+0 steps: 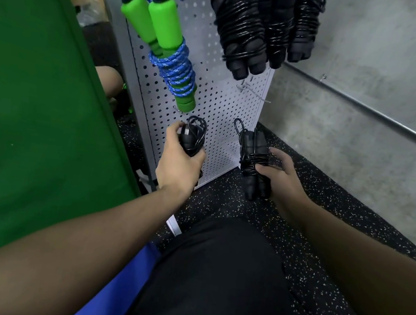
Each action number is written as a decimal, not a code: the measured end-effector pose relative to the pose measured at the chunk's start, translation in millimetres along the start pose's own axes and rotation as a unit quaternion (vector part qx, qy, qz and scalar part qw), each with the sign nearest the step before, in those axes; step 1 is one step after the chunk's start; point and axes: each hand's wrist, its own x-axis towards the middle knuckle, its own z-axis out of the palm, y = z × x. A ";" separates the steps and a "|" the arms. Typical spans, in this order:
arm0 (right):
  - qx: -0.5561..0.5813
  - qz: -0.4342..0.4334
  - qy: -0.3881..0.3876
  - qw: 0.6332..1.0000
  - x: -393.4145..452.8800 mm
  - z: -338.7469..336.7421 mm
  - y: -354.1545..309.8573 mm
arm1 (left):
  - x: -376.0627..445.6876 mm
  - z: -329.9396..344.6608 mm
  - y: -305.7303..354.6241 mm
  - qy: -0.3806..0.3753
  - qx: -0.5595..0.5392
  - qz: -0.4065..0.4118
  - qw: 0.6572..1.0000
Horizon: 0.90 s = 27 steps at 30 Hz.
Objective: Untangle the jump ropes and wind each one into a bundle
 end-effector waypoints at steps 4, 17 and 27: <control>0.006 -0.019 0.003 1.000 -0.3 -3.5 1.2 | 11.1 8.0 0.2 0.013 0.020 -0.012 1.000; 0.009 -0.111 0.060 0.992 11.4 -19.2 -10.0 | -0.9 27.6 -9.9 0.052 -0.011 -0.186 0.981; 0.028 -0.140 0.112 0.983 42.9 -20.7 -14.1 | -1.8 75.9 -24.2 -0.249 0.017 -0.163 0.955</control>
